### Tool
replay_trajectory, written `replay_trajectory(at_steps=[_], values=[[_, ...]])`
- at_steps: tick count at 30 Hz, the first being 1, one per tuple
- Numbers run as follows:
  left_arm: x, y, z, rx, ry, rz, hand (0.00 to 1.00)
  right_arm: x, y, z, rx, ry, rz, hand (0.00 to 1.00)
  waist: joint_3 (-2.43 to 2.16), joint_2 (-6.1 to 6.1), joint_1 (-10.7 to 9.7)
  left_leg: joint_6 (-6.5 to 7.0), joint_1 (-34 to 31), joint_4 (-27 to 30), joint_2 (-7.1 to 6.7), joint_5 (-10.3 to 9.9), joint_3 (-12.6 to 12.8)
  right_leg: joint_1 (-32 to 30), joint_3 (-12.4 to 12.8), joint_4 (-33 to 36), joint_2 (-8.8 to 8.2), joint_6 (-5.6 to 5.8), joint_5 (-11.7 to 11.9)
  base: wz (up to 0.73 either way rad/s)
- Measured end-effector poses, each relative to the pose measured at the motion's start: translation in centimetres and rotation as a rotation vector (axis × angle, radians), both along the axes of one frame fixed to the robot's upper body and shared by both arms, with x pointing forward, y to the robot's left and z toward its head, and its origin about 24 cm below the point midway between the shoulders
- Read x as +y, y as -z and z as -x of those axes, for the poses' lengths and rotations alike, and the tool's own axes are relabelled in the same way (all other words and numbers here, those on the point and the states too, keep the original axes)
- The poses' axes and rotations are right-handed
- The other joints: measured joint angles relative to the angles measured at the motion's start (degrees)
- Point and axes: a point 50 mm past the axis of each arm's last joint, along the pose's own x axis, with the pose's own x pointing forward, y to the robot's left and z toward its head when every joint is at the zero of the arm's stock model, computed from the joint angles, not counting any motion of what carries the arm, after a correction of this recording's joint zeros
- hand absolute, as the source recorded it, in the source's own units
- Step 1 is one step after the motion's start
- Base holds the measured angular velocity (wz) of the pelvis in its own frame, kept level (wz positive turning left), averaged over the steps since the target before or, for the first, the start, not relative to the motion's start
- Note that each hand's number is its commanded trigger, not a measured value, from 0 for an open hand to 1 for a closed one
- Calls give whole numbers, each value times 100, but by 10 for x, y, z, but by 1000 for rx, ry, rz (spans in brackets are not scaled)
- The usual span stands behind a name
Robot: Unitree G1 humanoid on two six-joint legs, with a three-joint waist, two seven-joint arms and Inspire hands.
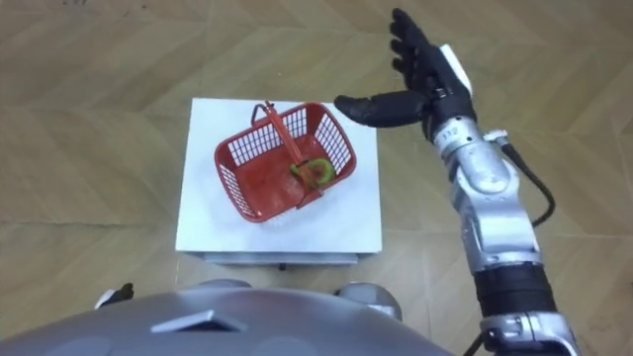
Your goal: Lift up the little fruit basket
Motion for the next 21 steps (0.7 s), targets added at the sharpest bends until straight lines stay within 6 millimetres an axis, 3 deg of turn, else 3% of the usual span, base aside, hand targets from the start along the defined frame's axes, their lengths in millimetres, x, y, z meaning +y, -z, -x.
replay_trajectory(at_steps=[6,11,17,21], values=[[1,-1,-1,-8,-8,-19,0,-30,64,44,323,159,72,0,-1,-11,16,-18,77,-98,10,-11,-3,85,-6,-66,23,0,-1,-1],[2,-1,0,-18,-28,-45,0,-43,116,106,647,290,84,0,26,-32,14,-27,109,-120,14,-18,-83,135,-66,-69,29,0,-6,6],[0,0,4,31,31,-55,0,-35,145,164,926,325,89,0,59,10,43,-54,223,-140,7,-38,-233,297,-249,-76,19,-3,-69,12],[-8,3,12,74,15,-33,0,-32,149,177,981,330,80,0,65,31,60,-69,232,-128,9,-46,-240,315,-251,-76,23,-3,-98,3]])
